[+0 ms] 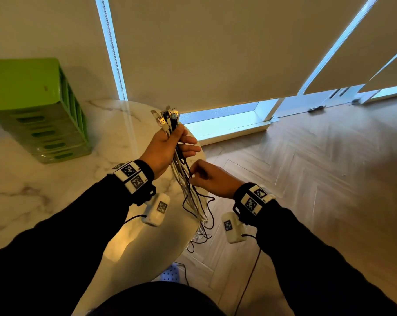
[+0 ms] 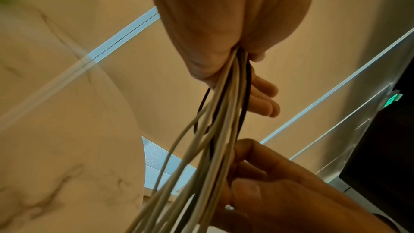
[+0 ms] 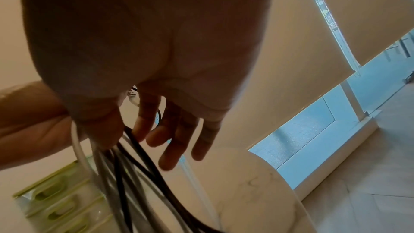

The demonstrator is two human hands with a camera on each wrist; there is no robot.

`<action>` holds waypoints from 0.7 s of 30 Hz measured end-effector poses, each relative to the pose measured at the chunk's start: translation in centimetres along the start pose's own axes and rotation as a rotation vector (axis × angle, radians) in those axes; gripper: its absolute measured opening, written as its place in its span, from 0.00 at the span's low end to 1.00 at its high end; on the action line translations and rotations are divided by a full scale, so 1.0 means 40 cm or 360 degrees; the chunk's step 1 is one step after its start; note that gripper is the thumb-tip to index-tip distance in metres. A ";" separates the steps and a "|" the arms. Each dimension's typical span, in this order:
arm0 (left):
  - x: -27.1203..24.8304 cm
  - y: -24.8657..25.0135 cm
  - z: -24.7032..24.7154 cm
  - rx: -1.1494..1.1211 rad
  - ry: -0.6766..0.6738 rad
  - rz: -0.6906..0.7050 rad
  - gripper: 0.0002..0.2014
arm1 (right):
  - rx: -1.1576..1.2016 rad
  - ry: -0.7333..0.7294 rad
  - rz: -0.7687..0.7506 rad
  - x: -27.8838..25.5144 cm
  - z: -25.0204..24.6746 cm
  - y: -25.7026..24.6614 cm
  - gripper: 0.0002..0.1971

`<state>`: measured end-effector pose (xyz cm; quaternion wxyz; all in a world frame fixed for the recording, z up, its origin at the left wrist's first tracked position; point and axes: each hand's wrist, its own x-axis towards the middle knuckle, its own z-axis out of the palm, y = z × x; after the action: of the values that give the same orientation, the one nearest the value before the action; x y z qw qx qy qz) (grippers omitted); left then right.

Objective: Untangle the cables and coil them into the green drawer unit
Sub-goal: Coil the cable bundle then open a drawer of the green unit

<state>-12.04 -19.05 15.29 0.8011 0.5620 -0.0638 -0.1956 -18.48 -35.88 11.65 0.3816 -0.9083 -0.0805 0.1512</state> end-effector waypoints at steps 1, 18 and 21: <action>-0.001 -0.001 0.000 0.0007 -0.0009 -0.0003 0.15 | 0.0038 0.0007 0.0001 0.002 -0.004 -0.002 0.07; 0.005 -0.023 -0.022 0.0049 0.0123 -0.0032 0.17 | 0.0216 0.0894 0.0363 -0.035 -0.097 0.044 0.12; -0.001 -0.020 -0.030 0.0131 0.0143 -0.0041 0.15 | -0.0429 0.0195 0.0976 -0.061 -0.135 0.140 0.14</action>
<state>-11.89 -18.23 14.12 0.7769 0.6034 -0.0285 -0.1777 -18.79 -44.05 11.73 0.1990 -0.9399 0.2003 0.1921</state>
